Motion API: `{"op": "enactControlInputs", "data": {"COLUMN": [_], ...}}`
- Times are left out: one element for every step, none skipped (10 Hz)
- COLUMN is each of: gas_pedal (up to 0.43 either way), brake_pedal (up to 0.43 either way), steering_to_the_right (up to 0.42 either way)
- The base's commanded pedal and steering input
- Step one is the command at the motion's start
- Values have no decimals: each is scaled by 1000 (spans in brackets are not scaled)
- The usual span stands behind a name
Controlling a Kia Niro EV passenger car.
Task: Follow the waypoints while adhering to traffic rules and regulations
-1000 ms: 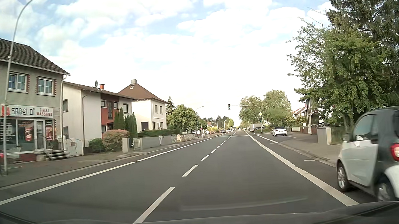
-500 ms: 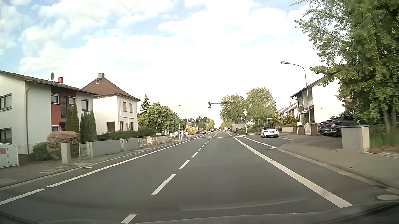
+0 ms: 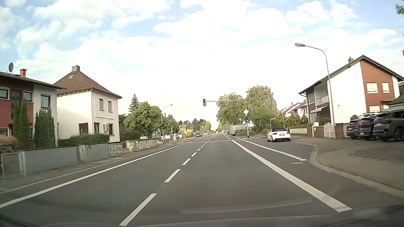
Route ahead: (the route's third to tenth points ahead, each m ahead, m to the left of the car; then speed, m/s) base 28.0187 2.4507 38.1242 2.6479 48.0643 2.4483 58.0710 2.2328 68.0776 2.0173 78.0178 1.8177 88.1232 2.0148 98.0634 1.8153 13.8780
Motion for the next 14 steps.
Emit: {"op": "enactControlInputs", "data": {"gas_pedal": [110,110,110,110,110,110,110,110,110,110,110,110,110,110], "brake_pedal": [30,30,30,30,30,30,30,24,30,30,30,30,30,24], "steering_to_the_right": [-1,-1,1,1,1,1,1,1,1,1,1,1,0,0]}}
